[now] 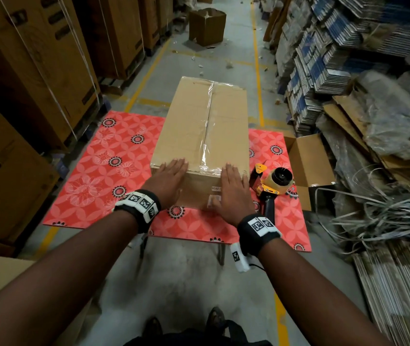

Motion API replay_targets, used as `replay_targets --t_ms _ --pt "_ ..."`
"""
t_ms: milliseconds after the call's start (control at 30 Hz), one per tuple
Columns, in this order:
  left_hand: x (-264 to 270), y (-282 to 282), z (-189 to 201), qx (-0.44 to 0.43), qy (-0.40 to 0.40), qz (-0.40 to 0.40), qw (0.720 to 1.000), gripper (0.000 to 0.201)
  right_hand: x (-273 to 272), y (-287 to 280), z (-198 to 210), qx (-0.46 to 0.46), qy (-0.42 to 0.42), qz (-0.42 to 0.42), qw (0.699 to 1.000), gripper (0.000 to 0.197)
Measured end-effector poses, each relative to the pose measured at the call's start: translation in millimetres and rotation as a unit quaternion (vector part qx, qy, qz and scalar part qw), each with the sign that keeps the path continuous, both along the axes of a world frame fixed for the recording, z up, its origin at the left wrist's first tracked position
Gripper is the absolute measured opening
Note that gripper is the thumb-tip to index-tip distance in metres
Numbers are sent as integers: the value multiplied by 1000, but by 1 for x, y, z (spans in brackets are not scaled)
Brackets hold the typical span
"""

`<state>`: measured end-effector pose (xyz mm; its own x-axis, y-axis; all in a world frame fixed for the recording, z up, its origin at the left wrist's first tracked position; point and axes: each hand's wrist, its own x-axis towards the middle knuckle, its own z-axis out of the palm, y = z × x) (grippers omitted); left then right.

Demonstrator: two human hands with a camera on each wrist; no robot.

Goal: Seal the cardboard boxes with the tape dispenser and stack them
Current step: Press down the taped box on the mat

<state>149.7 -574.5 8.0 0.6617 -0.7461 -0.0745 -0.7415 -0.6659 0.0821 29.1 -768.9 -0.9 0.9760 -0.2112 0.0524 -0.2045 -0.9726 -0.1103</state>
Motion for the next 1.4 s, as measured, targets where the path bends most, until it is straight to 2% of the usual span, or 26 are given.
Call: replay_targets --t_ms 100,167,300,433,567,733,933,1133,1233,1333,1400 --pt "11 22 1 -14 0 61 998 76 -15 -17 -1 -3 -8 -48 999 88" --pt "10 18 4 2 -6 83 997 75 -16 -14 1 23 -17 -48 998 85" --pt "-13 -18 1 10 -20 5 1000 79 -4 10 2 16 -17 28 999 82" --pt "-6 -2 -1 -26 -25 49 998 72 -11 -4 -3 14 -17 3 1000 82" --pt "15 19 4 -43 20 137 989 77 -10 -26 2 46 -23 -64 997 82" --pt "16 7 -1 -77 91 164 979 91 1 -23 5 144 -12 -83 986 87" --pt "8 12 6 -146 101 191 965 77 -8 -21 8 239 -36 -87 966 83" --pt "-37 24 8 -192 93 196 957 59 -46 -30 9 268 -38 -49 962 78" --pt "-50 30 8 -215 65 197 955 45 -57 -42 14 289 -61 -23 955 67" --pt "-43 24 17 -204 23 195 959 24 -47 -55 19 305 -72 -11 950 61" --pt "-30 15 24 -169 33 203 964 27 -30 -65 17 302 -39 -23 952 64"
